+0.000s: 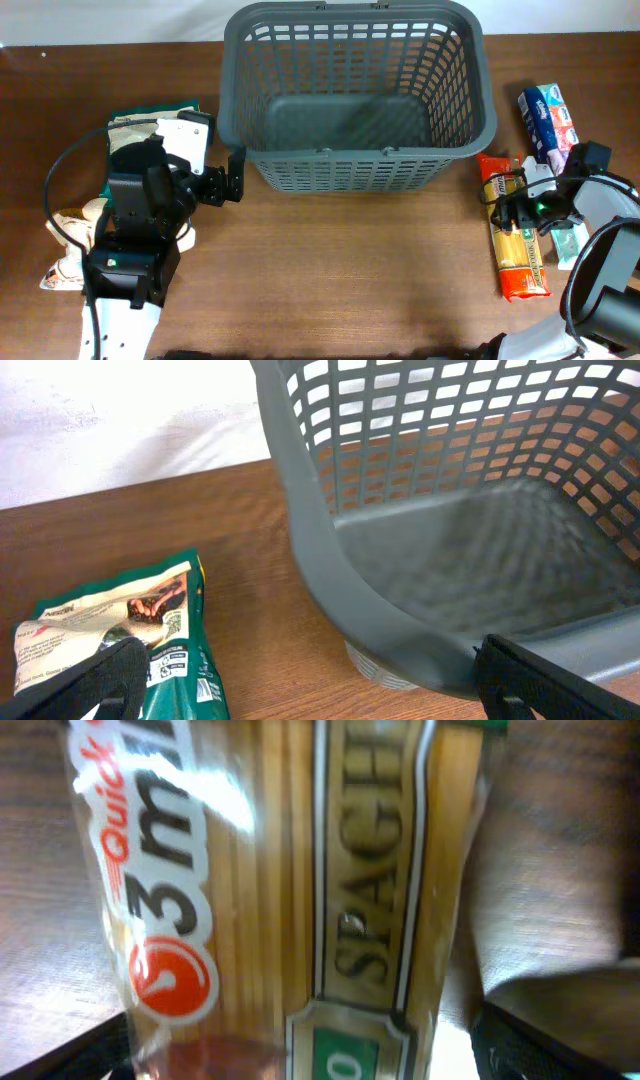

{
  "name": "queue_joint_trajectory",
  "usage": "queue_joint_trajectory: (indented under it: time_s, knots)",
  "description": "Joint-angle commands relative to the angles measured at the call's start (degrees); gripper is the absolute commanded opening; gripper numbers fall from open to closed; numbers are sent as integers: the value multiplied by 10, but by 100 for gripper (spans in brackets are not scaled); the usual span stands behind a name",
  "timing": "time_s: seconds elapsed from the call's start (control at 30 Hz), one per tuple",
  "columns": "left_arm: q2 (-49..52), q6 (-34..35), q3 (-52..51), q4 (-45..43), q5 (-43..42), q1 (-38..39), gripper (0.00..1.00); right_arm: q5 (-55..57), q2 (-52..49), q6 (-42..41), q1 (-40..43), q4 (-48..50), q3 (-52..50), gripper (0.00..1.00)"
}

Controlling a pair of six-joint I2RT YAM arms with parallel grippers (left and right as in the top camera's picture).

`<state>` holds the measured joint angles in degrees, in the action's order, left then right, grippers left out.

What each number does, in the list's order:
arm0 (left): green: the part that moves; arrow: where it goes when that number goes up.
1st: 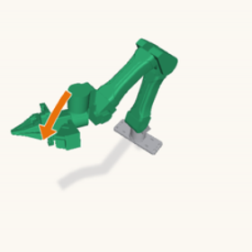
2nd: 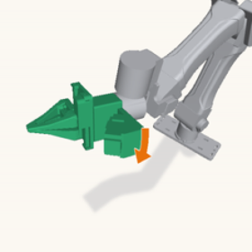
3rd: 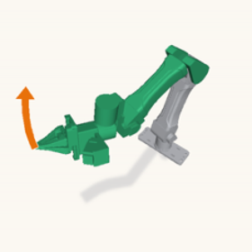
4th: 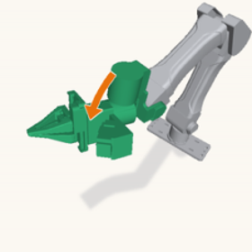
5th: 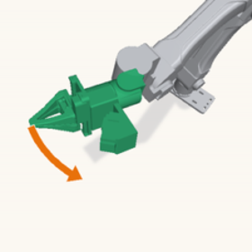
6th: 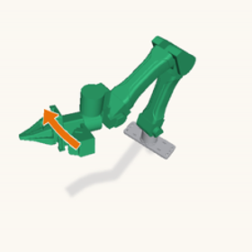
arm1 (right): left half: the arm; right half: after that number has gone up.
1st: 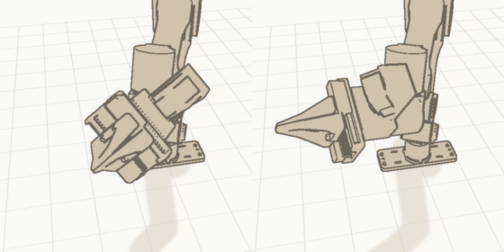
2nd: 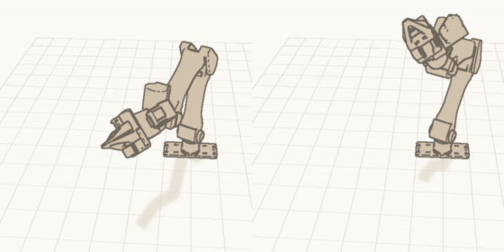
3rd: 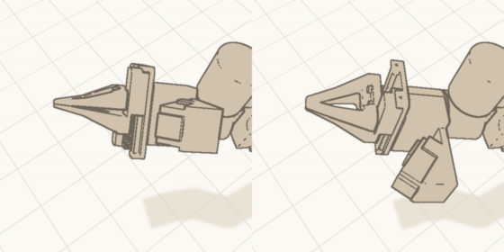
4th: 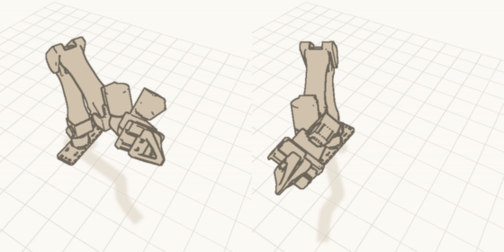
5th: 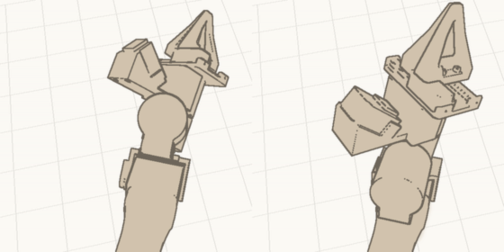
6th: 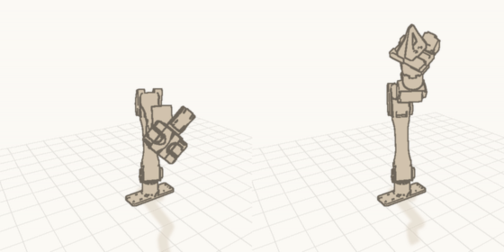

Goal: Pack container
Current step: 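Lower the right gripper and grasp the spaghetti pack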

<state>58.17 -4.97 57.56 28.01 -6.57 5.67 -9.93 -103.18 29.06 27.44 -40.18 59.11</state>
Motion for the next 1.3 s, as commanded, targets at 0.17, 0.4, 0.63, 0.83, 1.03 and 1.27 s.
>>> queue_joint_trajectory:
  time_s: [0.17,0.4,0.63,0.83,1.03,1.27]
  knots:
    - [3,-10,7,-1,6,2,99,31,-33,11,-1,41,-20,95]
    - [3,-10,7,-1,6,2,99,15,-34,3,-1,53,-20,86]
    - [3,-10,7,-1,6,2,99,-21,-34,2,0,55,-20,99]
    - [3,-10,7,-1,6,2,99,-23,-34,-15,0,57,-20,99]
    - [3,-9,7,-1,4,2,99,-23,-34,-15,0,73,-23,99]
    - [3,-9,7,-1,4,2,99,-23,-34,-32,0,118,-58,99]
